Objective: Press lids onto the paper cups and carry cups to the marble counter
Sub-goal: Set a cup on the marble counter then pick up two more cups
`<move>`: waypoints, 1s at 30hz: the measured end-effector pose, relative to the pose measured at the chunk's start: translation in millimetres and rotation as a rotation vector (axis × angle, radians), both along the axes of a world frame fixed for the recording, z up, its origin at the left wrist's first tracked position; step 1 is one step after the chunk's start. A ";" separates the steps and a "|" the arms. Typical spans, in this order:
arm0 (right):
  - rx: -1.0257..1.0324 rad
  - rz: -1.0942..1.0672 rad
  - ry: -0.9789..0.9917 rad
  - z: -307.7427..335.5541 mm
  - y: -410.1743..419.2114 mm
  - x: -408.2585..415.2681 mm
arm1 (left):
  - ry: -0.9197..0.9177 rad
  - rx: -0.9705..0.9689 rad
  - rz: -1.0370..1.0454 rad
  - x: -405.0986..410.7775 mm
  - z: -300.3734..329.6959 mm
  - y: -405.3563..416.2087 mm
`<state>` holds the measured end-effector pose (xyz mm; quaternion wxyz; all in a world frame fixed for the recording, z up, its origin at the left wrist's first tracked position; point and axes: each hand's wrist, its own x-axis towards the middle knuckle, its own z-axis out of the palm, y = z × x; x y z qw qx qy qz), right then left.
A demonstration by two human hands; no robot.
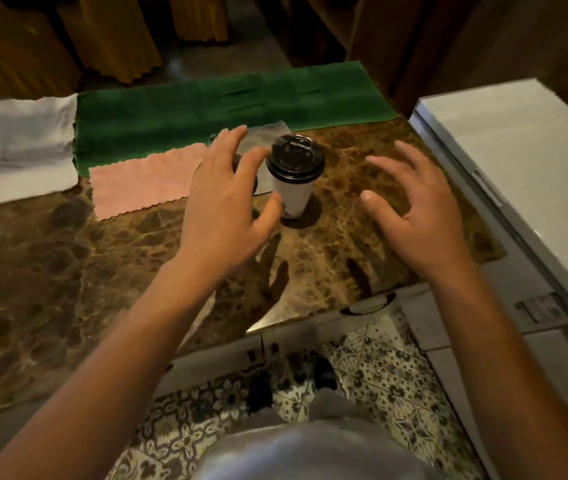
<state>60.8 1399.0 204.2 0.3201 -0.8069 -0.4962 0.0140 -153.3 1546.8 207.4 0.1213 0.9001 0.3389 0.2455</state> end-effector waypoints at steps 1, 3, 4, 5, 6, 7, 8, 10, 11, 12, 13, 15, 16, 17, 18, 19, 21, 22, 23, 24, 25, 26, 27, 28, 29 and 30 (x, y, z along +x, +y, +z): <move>0.003 -0.012 -0.001 0.2 -10.1 1.5 | -0.009 -0.005 -0.002 2.9 -0.1 -6.1; 0.021 -0.059 0.006 2.2 -33.7 5.9 | 0.000 0.003 -0.024 10.6 -0.7 -18.9; 0.030 -0.088 0.007 3.4 -47.6 8.1 | 0.002 0.013 -0.052 15.7 -1.2 -26.1; 0.036 -0.115 0.002 4.1 -62.4 10.3 | -0.002 0.017 -0.087 21.7 -1.8 -33.8; 0.035 -0.140 -0.003 3.8 -77.7 12.3 | -0.007 0.014 -0.121 28.4 -2.4 -41.9; 0.030 -0.162 -0.006 3.1 -93.2 14.2 | -0.008 0.006 -0.151 36.5 -3.2 -51.3; 0.026 -0.184 -0.006 1.7 -108.9 16.4 | -0.006 -0.001 -0.178 45.7 -4.1 -61.9; 0.035 -0.232 0.017 -2.4 -143.0 20.0 | 0.005 -0.003 -0.231 65.3 -6.7 -89.8; 0.047 -0.257 0.030 -4.1 -161.7 21.3 | 0.006 0.002 -0.261 75.7 -8.3 -106.5; 0.057 -0.280 0.037 -5.3 -181.7 22.1 | 0.004 0.010 -0.292 86.3 -10.0 -124.7; 0.064 -0.302 0.036 -6.7 -203.5 23.4 | 0.003 0.019 -0.321 97.3 -12.0 -144.4; 0.072 -0.345 0.030 -9.9 -252.1 29.5 | 0.008 0.033 -0.369 121.5 -15.3 -187.9; 0.071 -0.371 0.028 -11.4 -278.6 34.1 | 0.005 0.036 -0.394 134.1 -15.5 -211.8; 0.065 -0.405 0.030 -12.6 -306.5 38.4 | -0.002 0.033 -0.426 146.3 -15.4 -237.7; 0.066 -0.447 0.032 -13.9 -335.8 42.0 | -0.006 0.027 -0.468 158.5 -14.9 -264.8; 0.073 -0.494 0.032 -14.7 -365.1 44.4 | -0.007 0.026 -0.516 170.9 -15.0 -291.5; 0.085 -0.592 0.033 -15.8 -423.2 45.4 | -0.018 0.037 -0.623 195.5 -17.2 -343.8; 0.084 -0.641 0.035 -16.9 -452.1 44.3 | -0.037 0.032 -0.676 207.1 -18.0 -369.0; 0.081 -0.691 0.039 -17.8 -481.5 42.2 | -0.067 0.014 -0.726 219.1 -18.5 -394.2; 0.078 -0.742 0.045 -18.3 -510.7 39.0 | -0.100 -0.013 -0.774 230.7 -17.8 -419.7; 0.080 -0.791 0.052 -19.0 -538.5 35.4 | -0.132 -0.036 -0.822 241.7 -16.6 -444.3; 0.085 -0.838 0.057 -19.9 -564.0 31.7 | -0.158 -0.048 -0.875 252.2 -15.3 -467.2; 0.087 -0.885 0.061 -20.8 -587.7 27.6 | -0.173 -0.050 -0.932 261.6 -14.4 -489.3; 0.088 -0.932 0.062 -22.2 -609.6 23.4 | -0.171 -0.048 -0.992 270.8 -14.7 -510.0; 0.094 -0.980 0.062 -23.3 -629.6 19.2 | -0.158 -0.042 -1.051 279.6 -15.4 -529.2; 0.109 -1.027 0.065 -24.8 -647.9 15.1 | -0.143 -0.033 -1.104 288.8 -16.3 -546.7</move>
